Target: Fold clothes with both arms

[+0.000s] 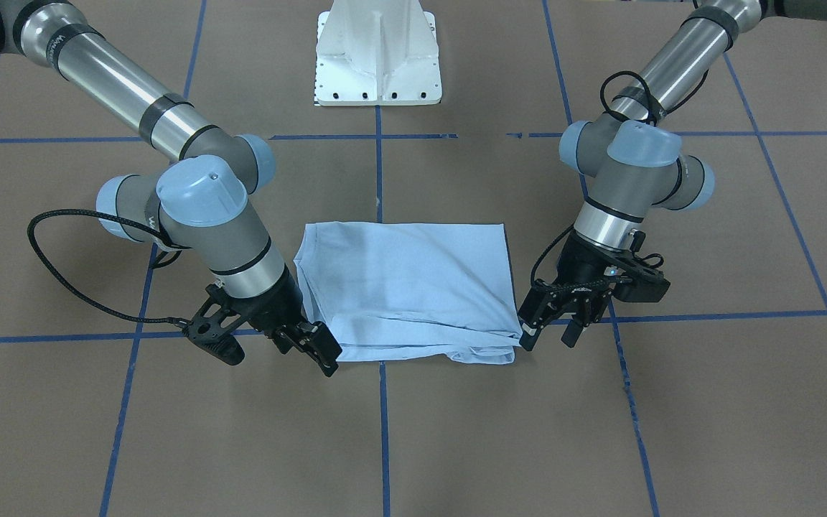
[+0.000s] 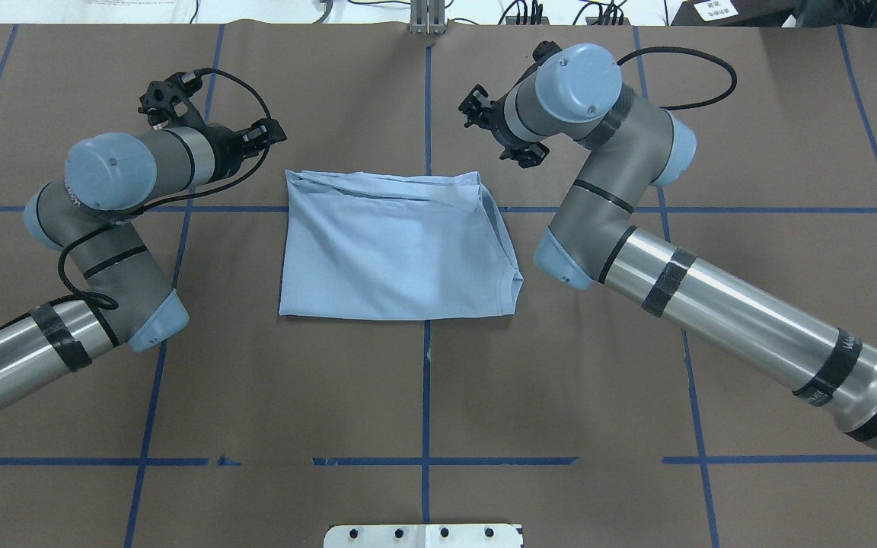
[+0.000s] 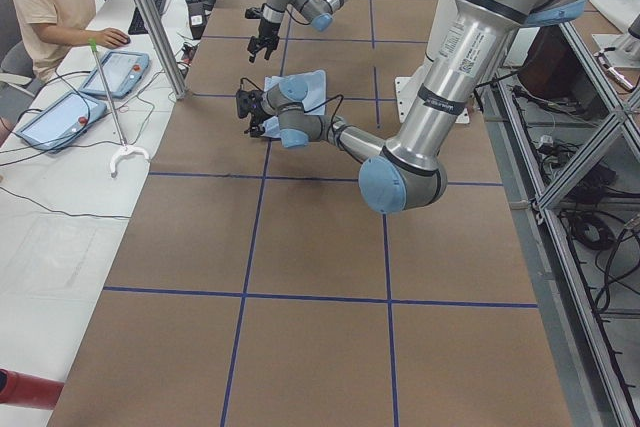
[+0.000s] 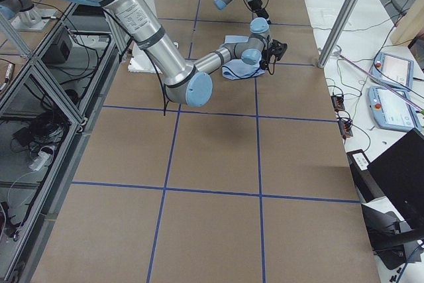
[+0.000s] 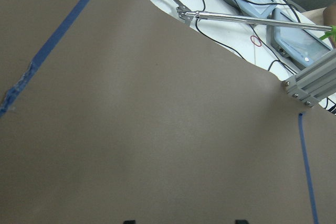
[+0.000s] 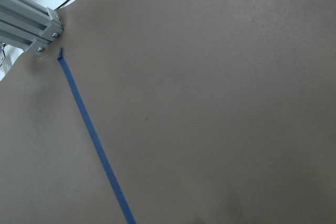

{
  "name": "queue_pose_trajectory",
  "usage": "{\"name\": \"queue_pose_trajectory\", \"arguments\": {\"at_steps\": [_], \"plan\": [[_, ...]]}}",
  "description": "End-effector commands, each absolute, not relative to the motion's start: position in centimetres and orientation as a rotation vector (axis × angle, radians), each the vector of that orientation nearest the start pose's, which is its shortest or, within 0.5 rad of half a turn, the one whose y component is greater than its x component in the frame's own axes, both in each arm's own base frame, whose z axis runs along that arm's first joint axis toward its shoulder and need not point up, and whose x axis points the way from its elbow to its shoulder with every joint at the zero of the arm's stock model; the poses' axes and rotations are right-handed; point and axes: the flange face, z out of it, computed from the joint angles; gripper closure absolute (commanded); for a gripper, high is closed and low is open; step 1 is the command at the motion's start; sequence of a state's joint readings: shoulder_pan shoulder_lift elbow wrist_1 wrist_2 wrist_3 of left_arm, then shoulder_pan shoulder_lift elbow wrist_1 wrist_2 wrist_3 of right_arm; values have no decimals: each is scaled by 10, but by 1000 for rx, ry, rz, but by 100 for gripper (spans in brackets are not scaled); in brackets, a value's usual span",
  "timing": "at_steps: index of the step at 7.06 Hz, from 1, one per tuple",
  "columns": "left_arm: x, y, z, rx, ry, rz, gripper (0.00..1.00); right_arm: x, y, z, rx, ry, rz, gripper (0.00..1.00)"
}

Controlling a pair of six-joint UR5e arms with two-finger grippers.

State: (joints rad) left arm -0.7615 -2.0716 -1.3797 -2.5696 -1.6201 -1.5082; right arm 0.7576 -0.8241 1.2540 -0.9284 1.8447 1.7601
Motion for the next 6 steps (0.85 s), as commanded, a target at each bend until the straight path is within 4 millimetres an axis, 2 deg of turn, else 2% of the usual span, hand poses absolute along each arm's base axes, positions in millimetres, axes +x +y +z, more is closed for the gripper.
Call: {"name": "queue_pose_trajectory", "arguments": {"at_steps": [1, 2, 3, 4, 5, 6], "plan": [[381, -562, 355, 472, 1245, -436, 0, -447, -587, 313, 123, -1094, 601, 0], [358, -560, 381, 553, 1166, -282, 0, -422, -584, 356, 215, -1019, 453, 0], [322, -566, 413, 604, 1085, -173, 0, -385, -592, 403, 280, -938, 335, 0], [267, -574, 448, 594, 1025, -98, 0, -320, -608, 446, 290, -894, 239, 0], [208, -589, 467, 587, 970, -18, 0, -236, -618, 489, 295, -877, 147, 0], [128, -598, 494, 588, 907, 55, 0, -147, -620, 532, 301, -851, 80, 0]]}}
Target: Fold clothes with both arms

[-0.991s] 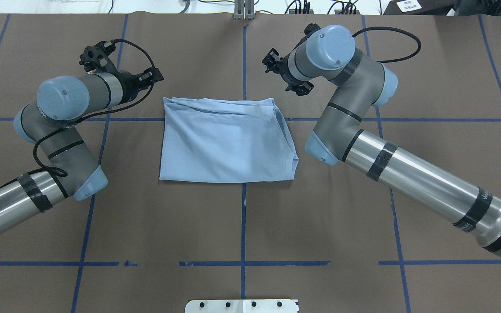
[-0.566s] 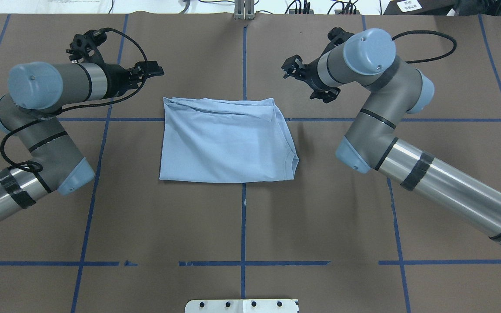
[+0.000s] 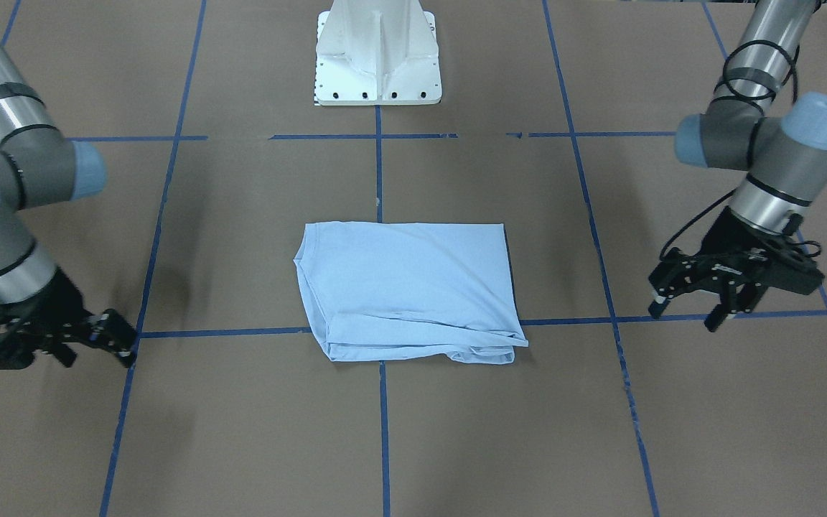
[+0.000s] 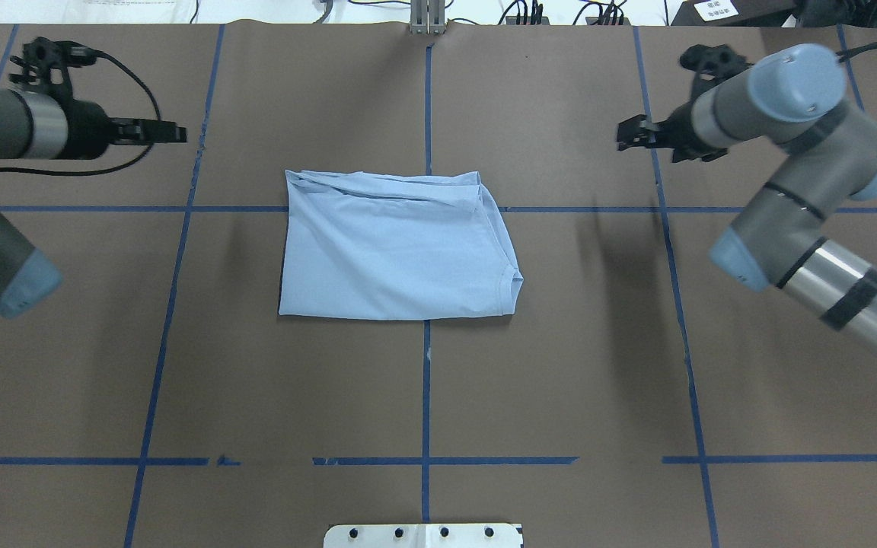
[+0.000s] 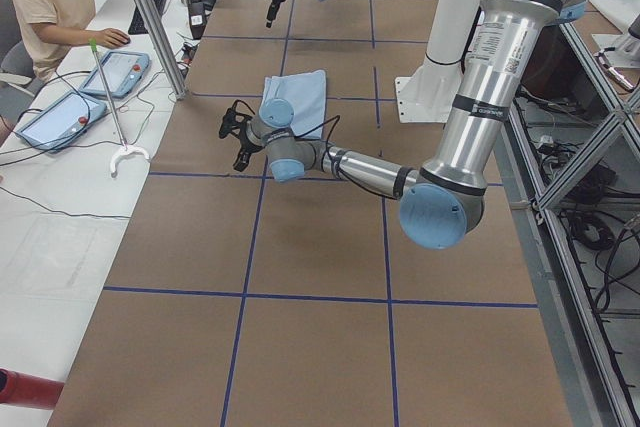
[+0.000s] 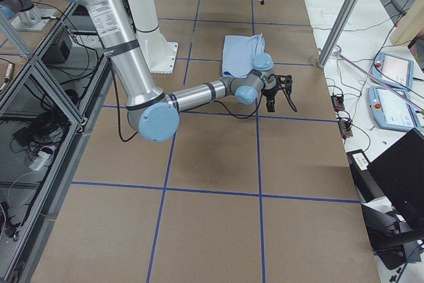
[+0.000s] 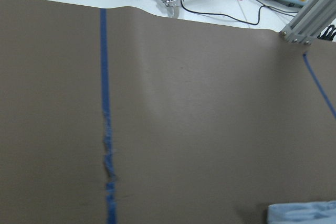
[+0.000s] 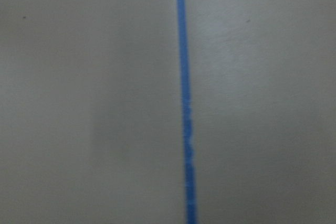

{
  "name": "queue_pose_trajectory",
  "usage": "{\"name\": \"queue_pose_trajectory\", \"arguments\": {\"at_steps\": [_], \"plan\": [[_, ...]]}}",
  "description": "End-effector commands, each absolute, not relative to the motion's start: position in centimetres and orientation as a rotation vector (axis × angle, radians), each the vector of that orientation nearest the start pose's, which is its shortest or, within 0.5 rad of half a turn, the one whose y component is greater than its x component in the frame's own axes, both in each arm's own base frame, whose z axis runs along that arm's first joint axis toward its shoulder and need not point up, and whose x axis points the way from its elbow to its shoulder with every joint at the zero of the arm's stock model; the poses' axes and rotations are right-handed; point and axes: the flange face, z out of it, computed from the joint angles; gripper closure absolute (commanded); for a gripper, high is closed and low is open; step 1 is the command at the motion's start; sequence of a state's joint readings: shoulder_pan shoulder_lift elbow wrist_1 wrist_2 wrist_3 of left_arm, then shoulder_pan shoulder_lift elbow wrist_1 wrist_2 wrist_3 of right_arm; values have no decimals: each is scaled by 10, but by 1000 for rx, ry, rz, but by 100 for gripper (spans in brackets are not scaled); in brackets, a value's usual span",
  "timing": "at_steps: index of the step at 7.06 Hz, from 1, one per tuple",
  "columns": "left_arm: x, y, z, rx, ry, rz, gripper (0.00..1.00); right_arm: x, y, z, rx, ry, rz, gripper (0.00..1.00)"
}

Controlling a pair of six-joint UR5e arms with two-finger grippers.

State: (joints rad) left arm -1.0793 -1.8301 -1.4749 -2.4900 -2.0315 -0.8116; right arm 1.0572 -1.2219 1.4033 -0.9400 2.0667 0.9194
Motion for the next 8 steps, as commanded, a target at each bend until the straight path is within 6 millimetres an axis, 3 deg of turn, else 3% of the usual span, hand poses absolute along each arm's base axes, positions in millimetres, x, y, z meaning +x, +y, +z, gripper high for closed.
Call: {"name": "queue_pose_trajectory", "arguments": {"at_steps": [1, 2, 3, 4, 5, 6, 8], "plan": [[58, -606, 510, 589, 833, 126, 0, -75, -622, 555, 286, -794, 12, 0], [-5, -609, 525, 555, 756, 169, 0, -21, -620, 567, 269, -760, -64, 0], [-51, -604, 540, 493, 736, 201, 0, 25, -607, 583, 230, -766, -69, 0], [-65, -595, 529, 411, 753, 162, 0, 43, -591, 593, 204, -770, -86, 0], [-66, -571, 523, 309, 756, 137, 0, 45, -589, 595, 175, -763, -96, 0], [-62, -533, 516, 328, 728, 154, 0, 23, -590, 604, 141, -719, -127, 0], [-61, -533, 528, 315, 685, 153, 0, 29, -588, 593, 121, -681, -97, 0]]}}
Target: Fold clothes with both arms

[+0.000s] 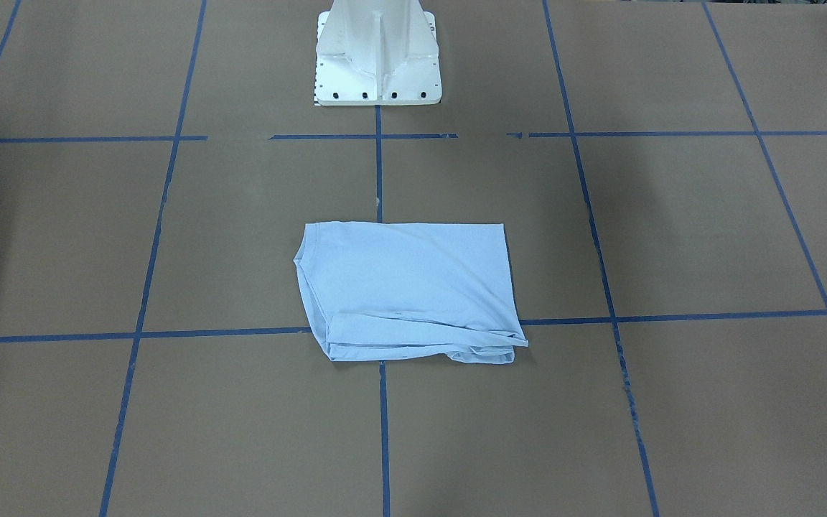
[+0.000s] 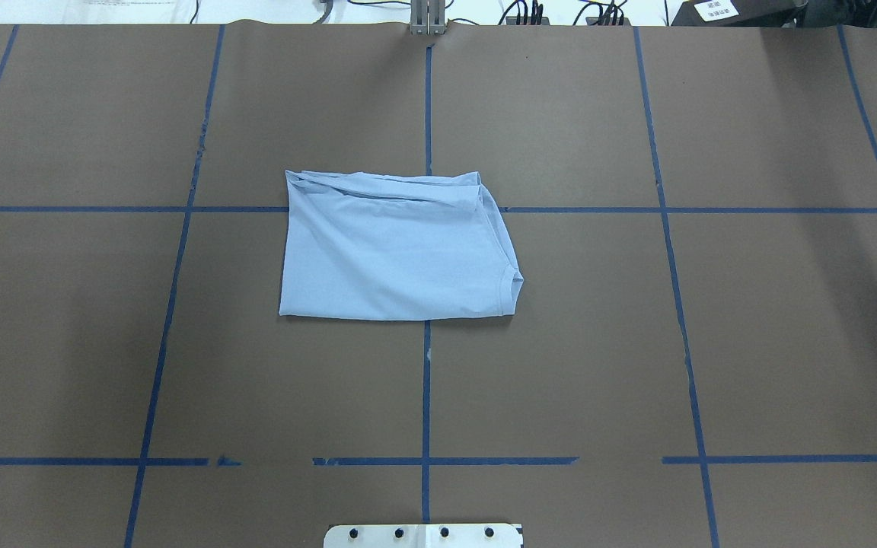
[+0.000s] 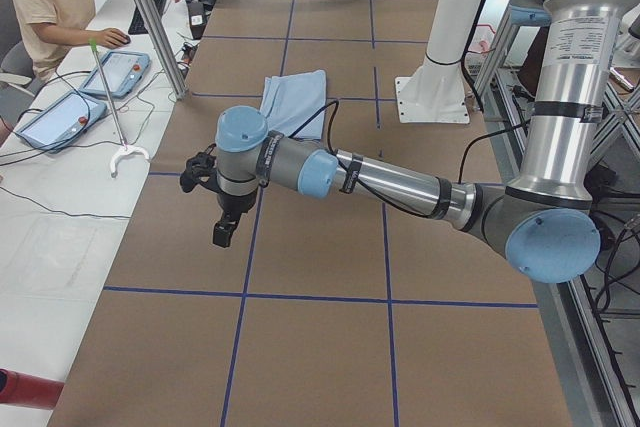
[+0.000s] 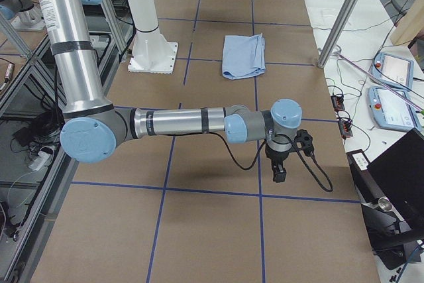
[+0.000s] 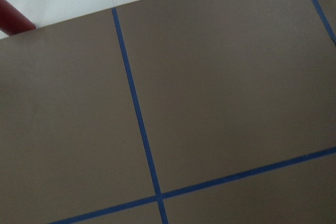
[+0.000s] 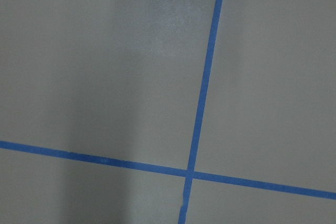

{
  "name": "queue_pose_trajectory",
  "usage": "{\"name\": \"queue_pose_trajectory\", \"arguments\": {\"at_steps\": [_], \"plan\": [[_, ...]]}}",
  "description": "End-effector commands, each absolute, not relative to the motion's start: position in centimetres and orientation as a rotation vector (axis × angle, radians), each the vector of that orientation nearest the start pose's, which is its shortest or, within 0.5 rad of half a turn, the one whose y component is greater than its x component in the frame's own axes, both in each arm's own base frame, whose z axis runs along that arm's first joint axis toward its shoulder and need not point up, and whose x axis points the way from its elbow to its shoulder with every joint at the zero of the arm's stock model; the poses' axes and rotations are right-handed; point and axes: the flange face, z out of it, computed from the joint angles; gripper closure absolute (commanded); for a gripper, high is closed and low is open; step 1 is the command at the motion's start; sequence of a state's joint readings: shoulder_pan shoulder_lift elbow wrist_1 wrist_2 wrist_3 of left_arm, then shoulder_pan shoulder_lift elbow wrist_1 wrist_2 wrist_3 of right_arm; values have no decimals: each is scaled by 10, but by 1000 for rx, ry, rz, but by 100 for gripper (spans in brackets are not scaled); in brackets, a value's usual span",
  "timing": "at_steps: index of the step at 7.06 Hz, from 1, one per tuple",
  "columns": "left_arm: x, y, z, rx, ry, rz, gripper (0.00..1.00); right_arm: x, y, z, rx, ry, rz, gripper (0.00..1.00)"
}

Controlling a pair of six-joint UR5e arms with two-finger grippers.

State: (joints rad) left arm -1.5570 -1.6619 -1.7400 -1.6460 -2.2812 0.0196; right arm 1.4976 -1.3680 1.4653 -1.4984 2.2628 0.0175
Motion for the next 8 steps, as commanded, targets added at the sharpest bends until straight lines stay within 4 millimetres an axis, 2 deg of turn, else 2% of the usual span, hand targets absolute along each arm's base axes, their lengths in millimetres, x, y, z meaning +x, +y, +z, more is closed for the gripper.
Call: {"name": "queue_pose_trajectory", "arguments": {"at_steps": [1, 2, 3, 4, 5, 6, 7, 8], "plan": [[-60, -531, 538, 327, 694, 161, 0, 29, -589, 607, 102, -680, -93, 0], [-57, -531, 547, 318, 723, 167, 0, 28, -592, 604, 100, -677, -86, 0], [-59, -534, 546, 336, 714, 171, 0, 28, -586, 617, 77, -678, -77, 0], [-64, -528, 547, 357, 700, 201, 0, 28, -585, 620, 72, -681, -74, 0], [-69, -526, 559, 380, 678, 313, 0, 28, -582, 623, 68, -682, -74, 0], [-69, -525, 568, 365, 678, 329, 0, 28, -572, 630, 57, -694, -71, 0], [-67, -527, 593, 305, 691, 311, 0, 27, -569, 631, 55, -703, -71, 0], [-67, -526, 597, 300, 684, 310, 0, 27, -567, 633, 49, -704, -68, 0]]}}
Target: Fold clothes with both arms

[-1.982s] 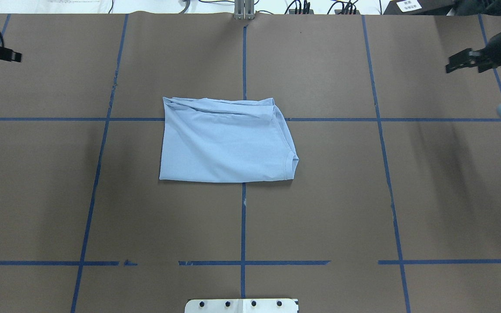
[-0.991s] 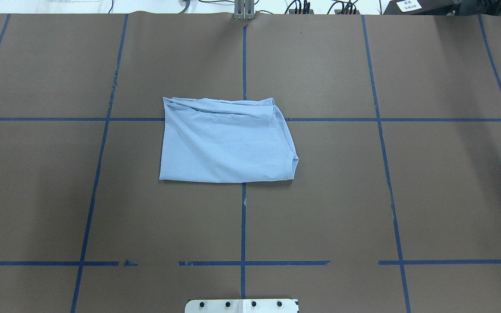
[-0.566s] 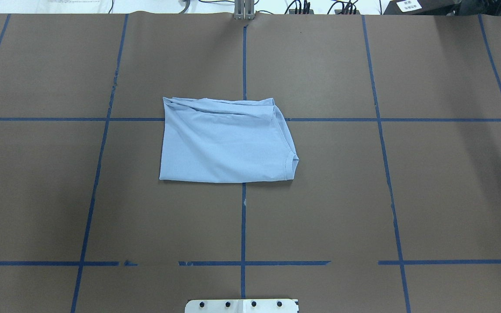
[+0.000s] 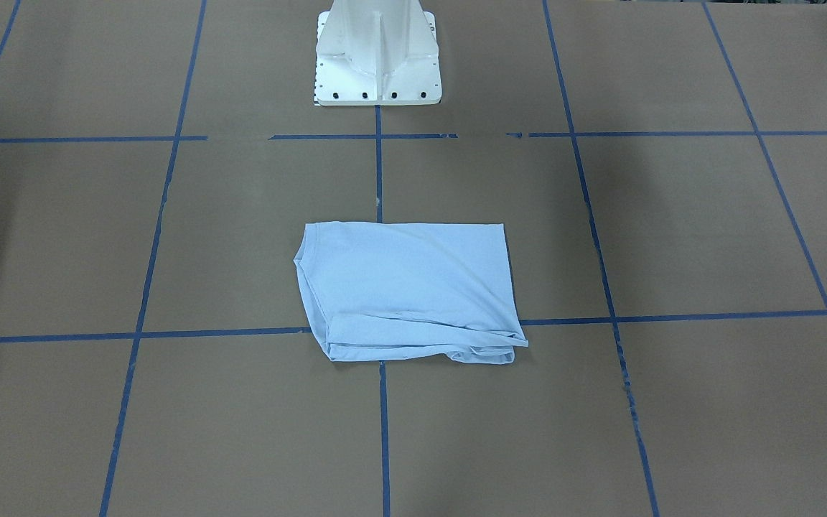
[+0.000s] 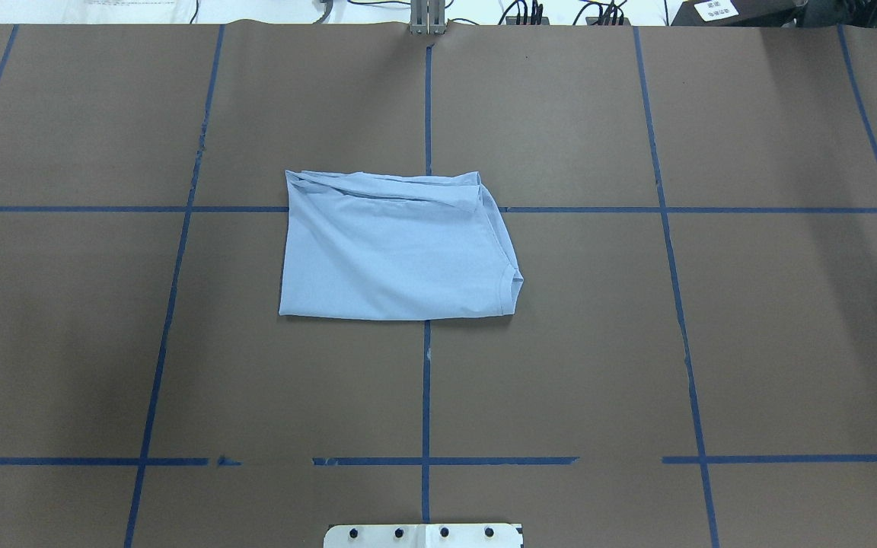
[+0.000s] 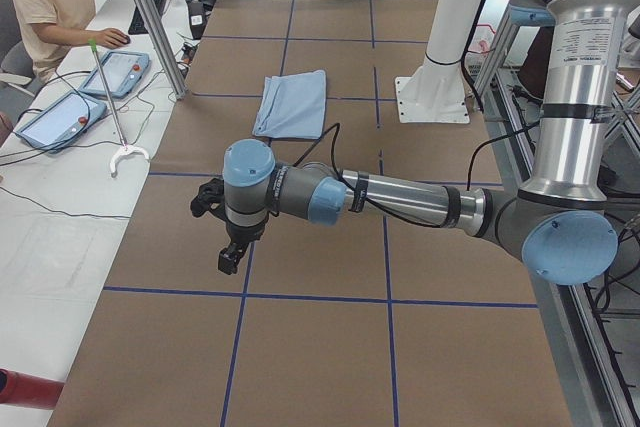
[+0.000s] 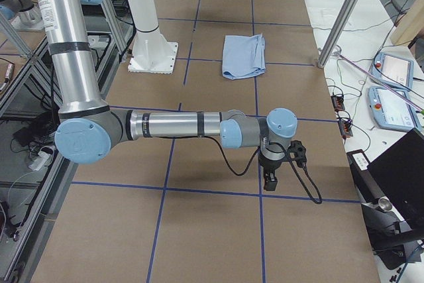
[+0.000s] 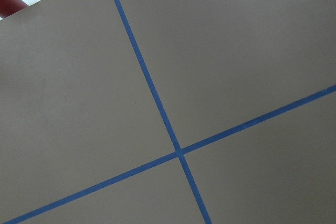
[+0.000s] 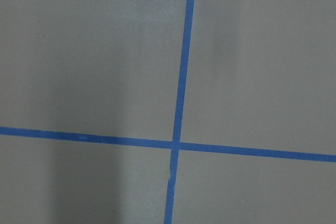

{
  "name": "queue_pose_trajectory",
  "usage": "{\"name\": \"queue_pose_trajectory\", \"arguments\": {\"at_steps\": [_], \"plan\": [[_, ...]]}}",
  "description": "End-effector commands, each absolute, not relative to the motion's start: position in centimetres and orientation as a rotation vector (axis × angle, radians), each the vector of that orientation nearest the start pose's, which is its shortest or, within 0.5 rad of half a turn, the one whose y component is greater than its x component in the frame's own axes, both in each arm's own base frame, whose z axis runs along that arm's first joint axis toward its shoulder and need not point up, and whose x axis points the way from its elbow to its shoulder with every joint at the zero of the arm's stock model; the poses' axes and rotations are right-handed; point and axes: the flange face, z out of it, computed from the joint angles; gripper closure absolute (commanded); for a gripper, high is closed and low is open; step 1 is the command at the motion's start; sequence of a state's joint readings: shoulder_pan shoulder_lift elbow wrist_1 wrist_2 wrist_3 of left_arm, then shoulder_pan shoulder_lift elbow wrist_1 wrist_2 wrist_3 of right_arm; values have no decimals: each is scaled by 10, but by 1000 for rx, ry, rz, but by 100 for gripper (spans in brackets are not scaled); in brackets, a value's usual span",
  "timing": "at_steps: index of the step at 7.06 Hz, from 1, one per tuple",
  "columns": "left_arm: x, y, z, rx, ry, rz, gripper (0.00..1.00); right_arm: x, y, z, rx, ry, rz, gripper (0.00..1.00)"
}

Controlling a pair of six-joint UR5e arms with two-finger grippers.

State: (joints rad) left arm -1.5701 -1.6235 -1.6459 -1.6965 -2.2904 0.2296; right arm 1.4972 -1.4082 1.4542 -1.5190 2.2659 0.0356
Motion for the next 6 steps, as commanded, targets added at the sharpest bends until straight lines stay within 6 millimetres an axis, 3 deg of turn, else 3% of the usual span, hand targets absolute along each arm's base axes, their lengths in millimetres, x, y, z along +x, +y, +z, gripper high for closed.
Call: {"name": "queue_pose_trajectory", "arguments": {"at_steps": [1, 3, 6], "plan": [[-68, -527, 596, 302, 673, 310, 0, 27, -568, 627, 61, -705, -72, 0], [-69, -531, 584, 326, 669, 317, 0, 27, -567, 626, 62, -711, -73, 0], [-68, -529, 570, 354, 671, 330, 0, 25, -545, 636, 44, -756, -70, 0]]}}
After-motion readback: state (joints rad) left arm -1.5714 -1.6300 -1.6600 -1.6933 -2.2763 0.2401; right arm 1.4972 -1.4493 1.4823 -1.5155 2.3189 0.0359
